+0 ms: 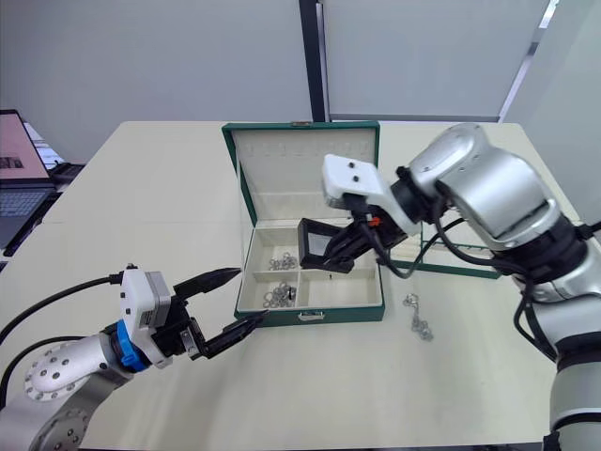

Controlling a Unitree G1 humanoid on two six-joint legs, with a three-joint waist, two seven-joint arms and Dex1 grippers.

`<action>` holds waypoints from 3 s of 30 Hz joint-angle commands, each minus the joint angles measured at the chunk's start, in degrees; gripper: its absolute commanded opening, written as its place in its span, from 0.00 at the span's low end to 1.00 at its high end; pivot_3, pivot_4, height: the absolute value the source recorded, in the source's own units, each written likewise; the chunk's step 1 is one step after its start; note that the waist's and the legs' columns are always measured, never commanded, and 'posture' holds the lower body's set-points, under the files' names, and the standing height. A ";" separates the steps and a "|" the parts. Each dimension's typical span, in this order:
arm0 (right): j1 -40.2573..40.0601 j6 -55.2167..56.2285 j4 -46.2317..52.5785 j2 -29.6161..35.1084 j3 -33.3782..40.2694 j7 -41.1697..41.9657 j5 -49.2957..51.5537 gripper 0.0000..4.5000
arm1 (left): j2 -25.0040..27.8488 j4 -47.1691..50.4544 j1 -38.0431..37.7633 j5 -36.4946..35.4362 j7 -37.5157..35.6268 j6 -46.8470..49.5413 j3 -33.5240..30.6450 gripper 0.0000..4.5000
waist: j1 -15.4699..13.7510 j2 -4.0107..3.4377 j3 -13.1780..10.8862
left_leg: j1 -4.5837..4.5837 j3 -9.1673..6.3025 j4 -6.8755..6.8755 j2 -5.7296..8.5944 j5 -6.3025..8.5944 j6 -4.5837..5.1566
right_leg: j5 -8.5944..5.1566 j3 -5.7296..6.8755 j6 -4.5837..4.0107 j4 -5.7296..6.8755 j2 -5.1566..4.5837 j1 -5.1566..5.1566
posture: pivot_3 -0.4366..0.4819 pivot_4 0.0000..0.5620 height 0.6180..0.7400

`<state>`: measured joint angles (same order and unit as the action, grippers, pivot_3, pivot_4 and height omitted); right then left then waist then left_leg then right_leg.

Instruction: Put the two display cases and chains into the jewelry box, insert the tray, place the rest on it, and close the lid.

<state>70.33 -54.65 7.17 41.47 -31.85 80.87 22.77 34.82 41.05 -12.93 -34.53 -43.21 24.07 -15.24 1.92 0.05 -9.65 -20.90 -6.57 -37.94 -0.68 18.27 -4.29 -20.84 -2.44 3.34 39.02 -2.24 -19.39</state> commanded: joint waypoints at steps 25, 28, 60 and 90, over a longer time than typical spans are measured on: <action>0.27 11.65 -12.67 -5.39 -11.70 10.87 -14.38 0.00 | -3.64 6.28 -5.42 4.86 7.41 -4.28 6.46 1.00 | -0.05 0.00 0.00 | -0.03 -0.01 0.03 0.04 0.00 0.00 | 0.00 -0.08 0.00 -0.01 -0.03 -0.15 | 0.48 0.27 1.00; 0.17 12.21 -13.61 -6.11 -11.80 11.37 -15.24 0.00 | -3.75 6.48 -5.84 4.93 7.99 -4.38 6.51 1.00 | -0.05 0.00 0.00 | -0.03 -0.04 0.03 0.04 0.01 0.00 | 0.00 -0.10 0.00 -0.01 -0.04 -0.16 | 0.48 0.27 1.00; -0.74 0.30 -9.28 -7.75 -10.32 7.31 -14.62 0.00 | -3.79 5.86 -4.36 5.59 9.24 -4.24 8.59 1.00 | -0.06 -0.01 -0.01 | -0.05 -0.43 0.07 0.12 0.01 0.00 | 0.00 -0.06 0.00 -0.02 -0.03 -0.17 | 0.48 0.27 1.00; -1.63 0.63 -15.85 -10.66 -10.23 3.06 -15.41 0.00 | -3.46 5.32 -2.61 5.51 9.02 -3.80 9.09 1.00 | -0.05 -0.02 -0.01 | -0.05 -0.48 0.08 0.13 0.00 -0.01 | 0.00 -0.06 0.00 -0.02 -0.02 -0.20 | 0.48 0.27 1.00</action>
<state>68.50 -54.34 -9.17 30.62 -43.85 84.81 7.90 31.25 45.13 -15.61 -28.85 -34.35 20.84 -5.92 1.87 0.03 -9.66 -20.95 -7.05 -37.86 -0.55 18.28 -4.30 -20.84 -2.50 3.33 38.99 -2.26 -19.59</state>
